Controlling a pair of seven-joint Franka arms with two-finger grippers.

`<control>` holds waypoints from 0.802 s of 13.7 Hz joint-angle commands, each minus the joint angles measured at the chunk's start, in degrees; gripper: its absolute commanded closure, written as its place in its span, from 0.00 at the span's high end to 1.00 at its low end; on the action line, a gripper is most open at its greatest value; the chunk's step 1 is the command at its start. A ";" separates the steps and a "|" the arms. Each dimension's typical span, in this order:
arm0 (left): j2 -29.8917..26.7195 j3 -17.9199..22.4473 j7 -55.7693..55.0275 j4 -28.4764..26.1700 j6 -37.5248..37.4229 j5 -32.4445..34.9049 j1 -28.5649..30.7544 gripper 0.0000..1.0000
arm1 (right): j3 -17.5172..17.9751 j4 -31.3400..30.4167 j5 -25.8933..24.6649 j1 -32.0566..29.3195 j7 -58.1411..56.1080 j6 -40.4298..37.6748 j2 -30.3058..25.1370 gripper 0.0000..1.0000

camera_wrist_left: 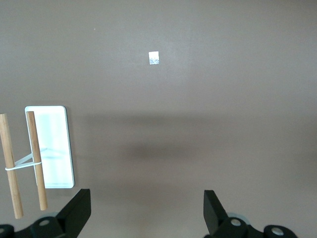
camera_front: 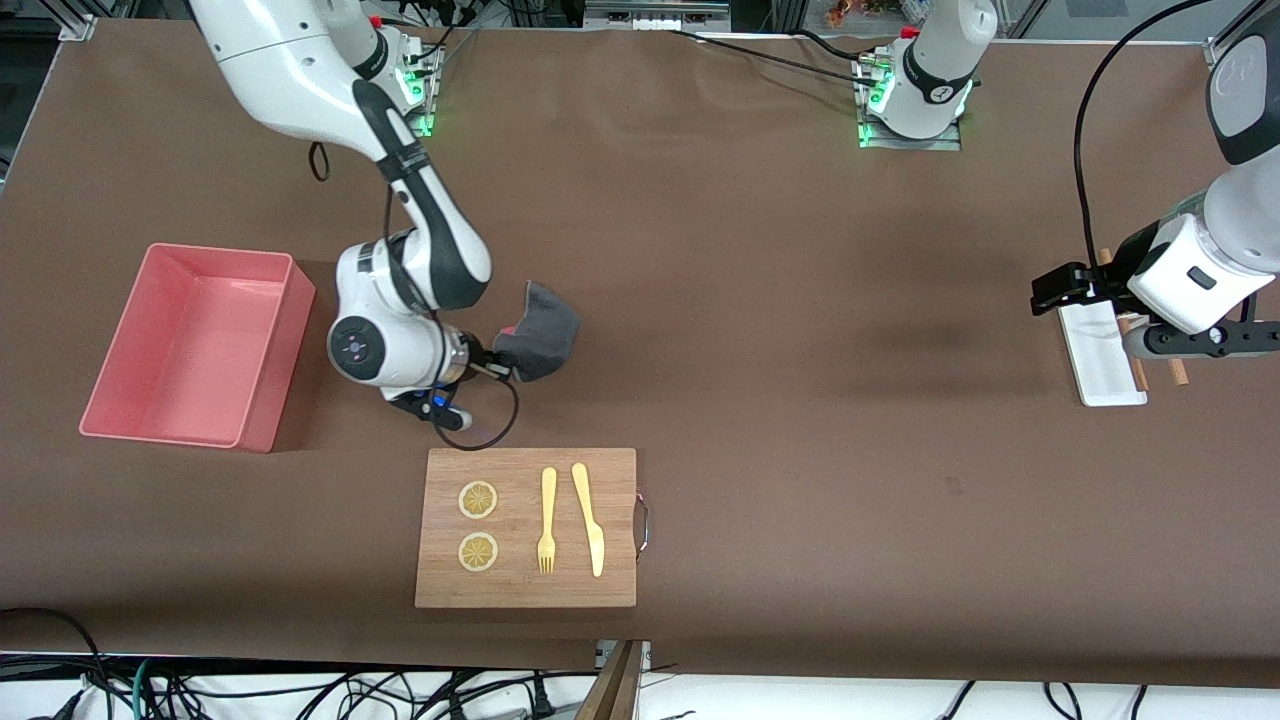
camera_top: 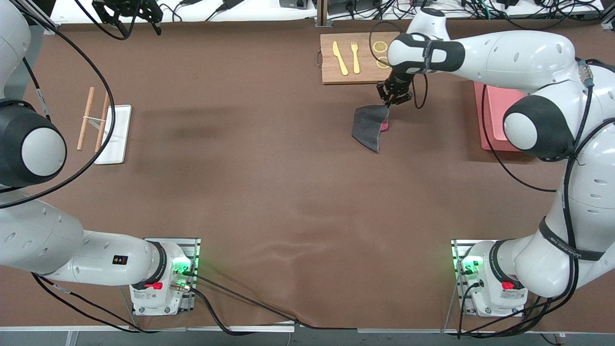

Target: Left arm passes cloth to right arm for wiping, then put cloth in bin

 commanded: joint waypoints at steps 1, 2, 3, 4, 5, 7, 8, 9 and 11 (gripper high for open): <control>0.95 -0.31 0.73 2.39 -1.82 0.47 0.43 1.00 | -1.22 -0.44 0.14 -3.23 -8.90 -3.31 -0.83 0.00; 0.95 -0.31 0.90 1.87 -2.00 0.47 0.69 1.00 | -3.14 -0.44 0.14 -3.50 -12.76 -4.98 -0.83 0.00; 0.86 -0.40 1.43 1.78 -3.04 0.47 1.13 1.00 | -5.25 -0.35 0.14 -3.50 -16.46 -6.47 -0.83 0.00; 0.43 -0.40 2.30 1.34 -3.31 0.38 1.83 1.00 | -7.10 -0.26 0.14 -3.59 -19.80 -7.71 -1.09 0.00; -0.01 -0.40 3.27 0.47 -3.23 0.38 1.92 1.00 | -8.68 0.08 0.23 -3.50 -22.01 -9.11 -1.18 0.00; -0.19 -0.40 3.28 0.37 -3.23 0.47 2.18 1.00 | -10.10 1.49 0.23 -3.50 -23.00 -13.15 -3.45 0.00; -0.19 -0.40 3.28 0.46 -3.23 0.47 2.19 1.00 | -11.06 2.80 0.14 -3.50 -23.00 -17.08 -5.55 0.00; -0.19 -0.40 3.28 0.55 -3.23 0.55 2.19 1.00 | -12.29 5.08 0.06 -3.50 -23.00 -21.91 -6.88 0.00; -0.19 -0.66 2.67 0.72 -3.23 0.55 2.10 1.00 | -16.06 12.27 -0.64 -3.50 -23.43 -32.98 -7.77 0.00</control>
